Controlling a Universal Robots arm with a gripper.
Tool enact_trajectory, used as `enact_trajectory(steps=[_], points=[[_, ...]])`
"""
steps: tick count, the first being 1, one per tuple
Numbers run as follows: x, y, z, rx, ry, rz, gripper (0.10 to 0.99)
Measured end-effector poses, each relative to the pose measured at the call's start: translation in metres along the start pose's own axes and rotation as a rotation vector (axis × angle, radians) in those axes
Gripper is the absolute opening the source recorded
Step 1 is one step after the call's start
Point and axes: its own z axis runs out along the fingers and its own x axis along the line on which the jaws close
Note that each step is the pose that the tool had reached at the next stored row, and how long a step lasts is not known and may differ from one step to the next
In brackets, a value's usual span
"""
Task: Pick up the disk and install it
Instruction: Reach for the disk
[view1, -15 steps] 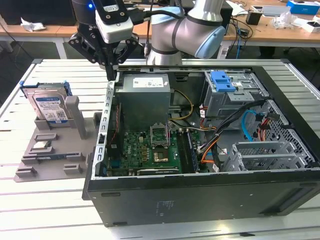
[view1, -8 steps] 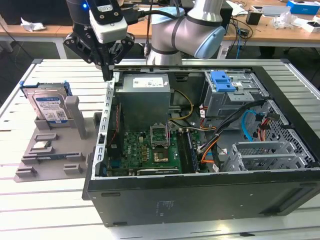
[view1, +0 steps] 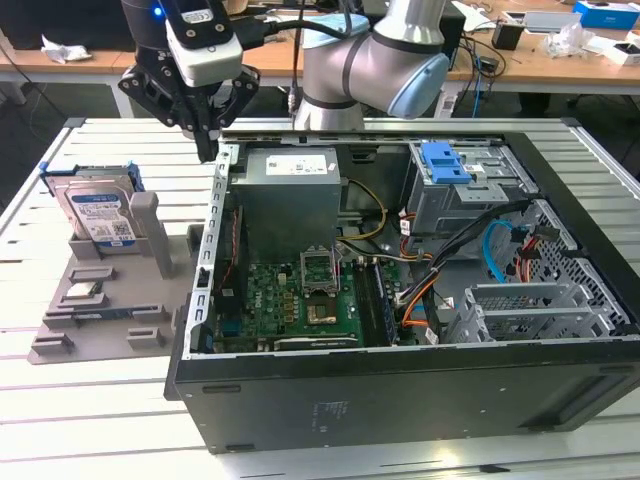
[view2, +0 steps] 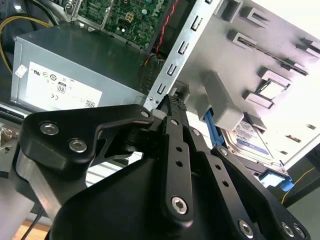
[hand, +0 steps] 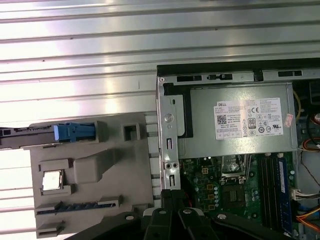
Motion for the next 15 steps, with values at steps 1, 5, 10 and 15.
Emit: enact_trajectory(steps=[1, 5, 10, 15], points=[[0.0018, -0.0001, -0.0001, 0.0, 0.0, 0.0, 0.106], [0.0067, -0.0005, -0.0002, 0.0, 0.0, 0.0, 0.106], [0.016, -0.0012, -0.0005, 0.0, 0.0, 0.0, 0.106], [0.0249, -0.0018, -0.0007, 0.0, 0.0, 0.0, 0.106]])
